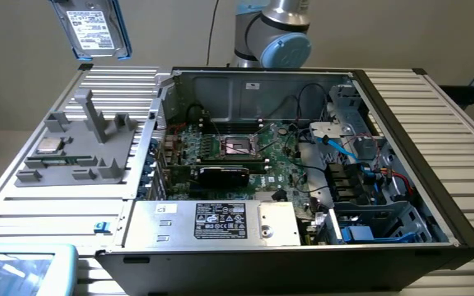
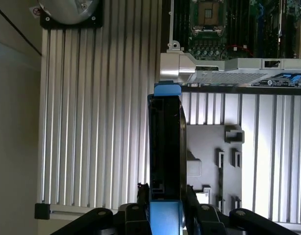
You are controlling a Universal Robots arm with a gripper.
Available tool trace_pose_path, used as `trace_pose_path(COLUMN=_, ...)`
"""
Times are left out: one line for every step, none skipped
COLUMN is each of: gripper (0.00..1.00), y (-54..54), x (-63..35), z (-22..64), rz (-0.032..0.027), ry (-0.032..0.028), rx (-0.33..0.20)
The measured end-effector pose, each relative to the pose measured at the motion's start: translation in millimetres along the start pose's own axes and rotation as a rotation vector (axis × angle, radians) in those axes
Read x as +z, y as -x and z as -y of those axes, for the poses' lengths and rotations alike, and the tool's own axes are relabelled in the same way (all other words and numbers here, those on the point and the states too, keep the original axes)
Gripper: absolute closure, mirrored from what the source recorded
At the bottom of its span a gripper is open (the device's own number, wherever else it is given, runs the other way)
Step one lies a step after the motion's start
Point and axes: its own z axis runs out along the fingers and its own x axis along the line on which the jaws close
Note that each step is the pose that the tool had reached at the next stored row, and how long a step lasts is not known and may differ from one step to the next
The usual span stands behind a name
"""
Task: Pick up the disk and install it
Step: 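Pick up the disk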
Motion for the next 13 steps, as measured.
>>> trace_pose_path(gripper=0.63, y=0.4, x=-0.1, z=-0.9, rz=0.0001, ry=-0.0005, rx=0.0)
trace_pose_path(gripper=0.63, y=0.6, x=-0.1, z=-1.8, rz=0.0, ry=-0.0018, rx=0.0)
trace_pose_path(gripper=0.63, y=1.0, x=-0.3, z=-2.7, rz=-0.0001, ry=-0.0038, rx=0.0)
trace_pose_path(gripper=0.63, y=1.5, x=-0.6, z=-3.5, rz=-0.0001, ry=-0.0071, rx=0.0)
trace_pose_path(gripper=0.63, y=2.1, x=-1.3, z=-4.4, rz=-0.0002, ry=-0.0108, rx=0.001)
trace_pose_path(gripper=0.63, y=2.8, x=-2.0, z=-5.2, rz=-0.0002, ry=-0.0144, rx=0.001)
trace_pose_path(gripper=0.63, y=3.4, x=-2.7, z=-5.9, rz=-0.0002, ry=-0.018, rx=0.001)
trace_pose_path(gripper=0.63, y=4.1, x=-3.3, z=-6.5, rz=-0.0003, ry=-0.0215, rx=0.002)
trace_pose_path(gripper=0.63, y=4.8, x=-4.0, z=-7.2, rz=-0.0003, ry=-0.0244, rx=0.002)
trace_pose_path(gripper=0.63, y=5.7, x=-5.1, z=-7.9, rz=-0.0001, ry=-0.0267, rx=0.003)
trace_pose_path(gripper=0.63, y=6.5, x=-6.4, z=-8.8, rz=0.0004, ry=-0.0289, rx=0.003)
trace_pose_path(gripper=0.63, y=7.4, x=-7.9, z=-9.9, rz=0.0009, ry=-0.0313, rx=0.004)
trace_pose_path(gripper=0.63, y=8.3, x=-9.4, z=-11.2, rz=0.0015, ry=-0.0337, rx=0.004)
